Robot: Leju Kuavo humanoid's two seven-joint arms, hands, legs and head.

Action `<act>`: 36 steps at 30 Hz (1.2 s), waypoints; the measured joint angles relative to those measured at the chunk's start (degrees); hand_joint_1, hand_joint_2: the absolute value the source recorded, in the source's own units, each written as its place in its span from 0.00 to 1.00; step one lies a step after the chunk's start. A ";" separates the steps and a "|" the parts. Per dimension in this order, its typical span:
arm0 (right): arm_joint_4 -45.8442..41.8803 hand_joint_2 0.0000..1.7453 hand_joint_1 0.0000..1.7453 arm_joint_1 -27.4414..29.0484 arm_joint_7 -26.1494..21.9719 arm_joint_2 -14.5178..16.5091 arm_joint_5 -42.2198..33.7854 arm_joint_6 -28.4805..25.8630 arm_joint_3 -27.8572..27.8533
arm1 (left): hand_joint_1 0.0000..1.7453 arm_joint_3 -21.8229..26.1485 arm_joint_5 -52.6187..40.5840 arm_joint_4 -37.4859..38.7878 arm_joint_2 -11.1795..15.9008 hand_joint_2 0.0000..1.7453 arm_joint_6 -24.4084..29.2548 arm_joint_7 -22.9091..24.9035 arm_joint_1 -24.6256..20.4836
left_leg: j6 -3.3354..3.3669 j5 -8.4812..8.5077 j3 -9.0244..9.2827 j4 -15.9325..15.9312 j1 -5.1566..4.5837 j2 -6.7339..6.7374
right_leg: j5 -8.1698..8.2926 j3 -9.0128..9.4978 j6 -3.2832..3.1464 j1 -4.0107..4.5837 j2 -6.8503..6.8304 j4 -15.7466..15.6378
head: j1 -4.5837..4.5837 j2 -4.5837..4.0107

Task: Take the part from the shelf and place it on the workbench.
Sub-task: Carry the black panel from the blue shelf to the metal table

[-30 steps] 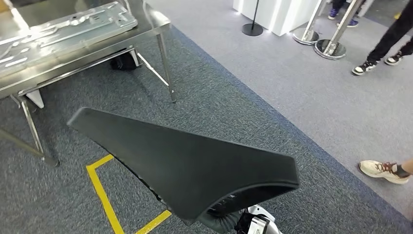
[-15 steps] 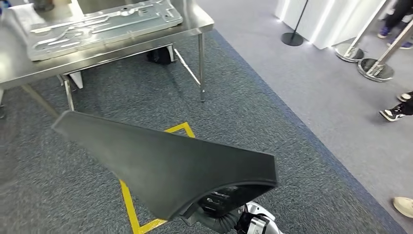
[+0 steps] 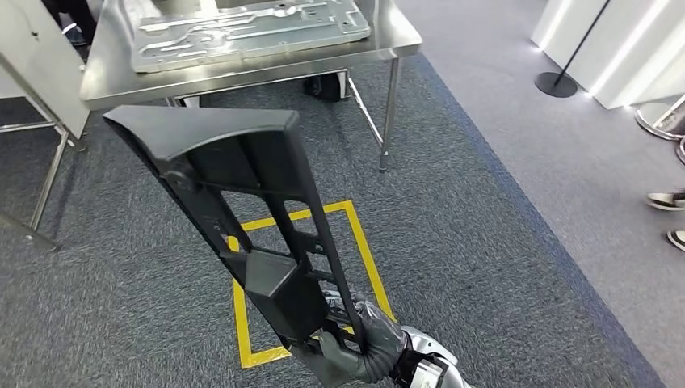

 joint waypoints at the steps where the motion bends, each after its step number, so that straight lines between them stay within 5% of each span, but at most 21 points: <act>1: -0.05 1.00 1.00 -0.01 0.00 0.00 0.02 -0.02 -0.04 | 0.00 0.00 0.00 0.00 0.00 0.00 -0.04 -0.02 -0.02 | 0.43 -0.23 -0.06 -0.22 -0.17 -0.04 | -0.12 0.06 0.29 0.18 -0.52 0.07 | 0.01 0.00; 3: -0.12 1.00 1.00 -0.08 0.00 0.01 0.04 -0.01 -0.09 | 0.00 0.00 -0.01 0.00 0.01 0.00 -0.05 -0.04 0.11 | 1.11 -0.02 -0.21 -0.32 -0.07 -1.49 | -0.44 0.29 0.94 0.00 -0.94 0.22 | 0.03 0.00; 5: -0.21 1.00 1.00 -0.09 0.00 -0.01 0.04 -0.01 -0.13 | 0.00 0.00 -0.01 0.00 0.01 0.00 -0.06 -0.06 0.08 | 1.78 0.26 -0.17 -0.53 0.06 -2.82 | -2.40 -0.57 1.54 -0.44 1.75 2.68 | 0.03 0.00; 7: -0.29 1.00 1.00 0.04 0.00 -0.04 0.04 -0.01 -0.16 | 0.00 0.00 -0.01 -0.01 0.01 0.00 -0.07 -0.09 -0.13 | 2.22 0.46 -0.32 -0.56 0.07 -4.25 | -6.27 -3.94 1.78 -0.64 5.08 9.83 | 0.03 0.00; 8: -0.28 1.00 1.00 0.16 0.00 -0.06 0.04 -0.01 -0.17 | 0.00 -0.01 -0.01 0.00 0.01 0.00 -0.08 -0.11 -0.22 | 2.34 0.51 -0.43 -0.53 -0.01 -5.06 | -7.88 -5.98 1.79 -0.62 5.65 13.89 | 0.03 0.00; 10: -0.26 1.00 1.00 0.33 0.00 -0.10 0.02 -0.01 -0.17 | 0.00 0.00 0.01 0.00 0.02 0.00 -0.09 -0.13 -0.20 | 2.42 0.57 -0.52 -0.43 -0.21 -6.76 | -8.01 -7.98 1.58 -0.58 5.92 17.36 | 0.03 0.00; 12: -0.28 1.00 1.00 0.33 0.00 -0.11 -0.15 0.01 -0.19 | 0.00 0.01 0.07 0.00 0.03 0.00 -0.15 -0.21 -0.15 | 2.39 0.60 -0.49 -0.31 -0.37 -8.53 | -4.00 -5.70 0.90 -0.49 6.68 11.83 | 0.03 0.00; 14: -0.37 1.00 1.00 0.26 0.00 -0.13 -0.59 0.12 -0.22 | 0.00 0.01 0.16 0.01 -0.07 0.00 -0.22 -0.36 -0.19 | 2.18 0.71 -0.56 -0.19 -0.43 -9.95 | -0.65 -2.38 -0.02 -0.43 8.99 4.11 | 0.03 0.00; 17: -0.75 1.00 1.00 0.08 0.00 -0.10 -2.15 0.79 -0.35 | 0.00 0.02 0.31 0.01 -0.12 0.00 -0.36 -0.57 -0.03 | 1.25 1.01 -0.97 -0.33 -0.13 -11.25 | 0.15 -1.22 -0.58 -0.17 10.09 0.84 | 0.03 0.00; 18: -1.03 1.00 1.00 0.05 0.00 -0.03 -2.95 1.19 -0.48 | 0.00 0.02 0.35 0.01 -0.02 0.00 -0.46 -0.62 0.15 | 0.92 1.04 -1.05 -0.37 -0.05 -11.11 | 0.39 -1.08 -0.73 -0.26 9.73 0.49 | 0.03 0.00; 20: -1.79 1.00 1.00 0.11 0.00 0.25 -4.38 1.96 -0.91 | 0.00 0.03 0.38 0.01 0.15 0.00 -0.80 -0.73 0.27 | 0.39 -0.12 -1.69 1.05 -0.19 -8.67 | 0.97 -0.66 -1.19 -0.54 8.98 -0.48 | 0.02 0.00; 22: -2.33 1.00 1.00 0.28 0.00 0.48 -5.03 2.62 -1.45 | 0.00 0.04 0.38 0.01 0.25 0.00 -1.26 -0.94 -0.07 | -0.07 -3.51 -4.12 6.54 -0.16 -5.70 | 1.21 -0.42 -1.48 -0.60 8.01 -0.96 | 0.01 0.00; 24: -2.48 1.00 1.00 0.49 0.00 0.57 -5.19 3.15 -1.98 | 0.00 0.04 0.41 0.01 0.30 0.00 -1.62 -1.19 -0.37 | -0.65 -6.46 -7.09 13.30 0.19 -4.93 | 1.15 -0.46 -1.52 -0.58 6.98 -0.91 | 0.01 0.00; 25: -2.48 1.00 1.00 0.56 0.00 0.61 -5.23 3.34 -2.15 | 0.00 0.04 0.42 0.01 0.31 0.00 -1.74 -1.31 -0.37 | -0.93 -6.55 -7.54 14.59 0.39 -4.82 | 1.09 -0.48 -1.47 -0.61 6.58 -0.84 | 0.01 0.00; 26: -2.48 1.00 1.00 0.59 0.00 0.72 -5.27 3.46 -2.28 | 0.00 0.04 0.39 0.01 0.37 0.00 -1.82 -1.44 -0.34 | -1.18 -5.56 -6.82 13.61 0.62 -4.69 | 0.99 -0.49 -1.32 -0.68 6.31 -0.72 | 0.01 0.00; 28: -2.48 1.00 1.00 0.56 0.00 1.06 -5.32 3.55 -2.45 | 0.00 0.04 0.23 0.01 0.55 0.00 -1.98 -1.79 -0.31 | -1.58 -2.29 -2.84 6.52 1.02 -4.27 | 0.58 -0.48 -0.79 -0.84 5.96 -0.23 | 0.01 0.00; 30: -2.50 1.00 1.00 0.51 0.00 1.46 -5.27 3.30 -2.62 | 0.00 0.04 0.05 0.01 0.71 0.00 -2.18 -2.21 -0.42 | -1.26 -0.92 0.28 0.80 0.94 -4.19 | 0.00 -0.59 0.00 -0.75 5.72 0.39 | 0.02 0.00; 34: -2.65 1.00 1.00 0.50 0.00 2.03 -5.06 2.90 -2.72 | 0.00 0.04 -0.07 0.01 0.85 0.00 -2.32 -2.78 -0.20 | 0.54 -1.24 1.04 -0.46 0.67 -4.49 | 0.08 -0.60 1.47 -0.79 5.69 1.43 | 0.03 0.00; 36: -2.87 1.00 1.00 0.45 0.00 2.18 -5.05 2.88 -2.73 | 0.00 0.04 -0.07 0.01 0.86 0.00 -2.32 -2.85 -0.21 | 1.14 -1.30 1.54 -0.57 0.68 -4.55 | -1.75 -2.26 1.77 -0.97 5.75 4.90 | 0.03 0.00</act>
